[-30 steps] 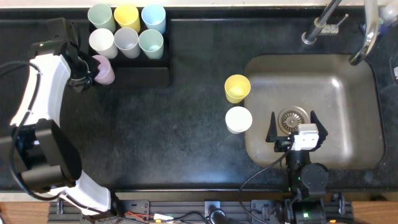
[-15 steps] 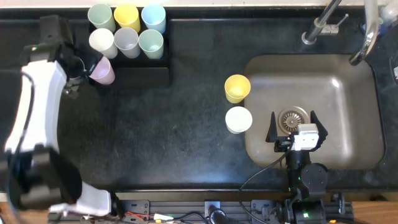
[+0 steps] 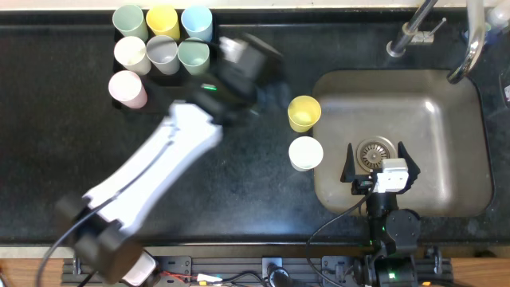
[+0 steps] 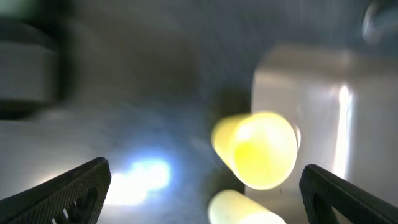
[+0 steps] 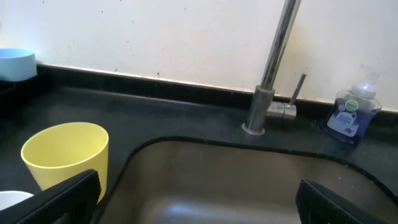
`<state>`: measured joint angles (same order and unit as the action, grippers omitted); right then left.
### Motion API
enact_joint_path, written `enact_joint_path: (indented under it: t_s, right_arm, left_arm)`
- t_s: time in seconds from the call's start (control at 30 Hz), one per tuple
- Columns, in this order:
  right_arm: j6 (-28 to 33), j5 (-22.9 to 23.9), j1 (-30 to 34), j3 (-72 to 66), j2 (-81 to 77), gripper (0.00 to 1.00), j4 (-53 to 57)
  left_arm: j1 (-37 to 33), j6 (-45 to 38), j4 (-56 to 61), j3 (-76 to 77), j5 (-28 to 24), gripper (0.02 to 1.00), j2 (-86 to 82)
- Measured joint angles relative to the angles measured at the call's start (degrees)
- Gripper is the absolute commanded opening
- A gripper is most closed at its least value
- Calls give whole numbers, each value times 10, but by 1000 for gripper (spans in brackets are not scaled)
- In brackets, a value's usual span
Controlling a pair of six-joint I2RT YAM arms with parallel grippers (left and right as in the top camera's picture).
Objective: Store Cups
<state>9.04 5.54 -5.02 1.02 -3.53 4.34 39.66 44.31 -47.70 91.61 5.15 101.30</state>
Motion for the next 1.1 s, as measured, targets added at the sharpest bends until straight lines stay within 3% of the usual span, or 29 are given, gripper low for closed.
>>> enact_joint_path:
  t_s: [0.13,0.67,0.7,0.77,0.83,0.87,1.1]
  right_arm:
    - [0,0,0,0,0,998,0]
    - [0,0,0,0,0,996,0]
    - [0,0,0,0,0,998,0]
    - [0,0,0,0,0,996,0]
    - [0,0,0,0,0,996,0]
    - [0,0,0,0,0,996,0]
    - [0,0,0,0,0,996,0]
  left_arm:
    - [36,12,11,0,-9,1000,55]
    - [25,38,40,-1,-43,1000,122]
    - [25,38,40,-1,-45,829,127]
    - [24,41,40,-1,-45,375,132]
    - [24,46,42,-1,-46,119,134]
    - [24,49,47,-1,-47,36,134]
    - [3,50,22,37,-39,36,134]
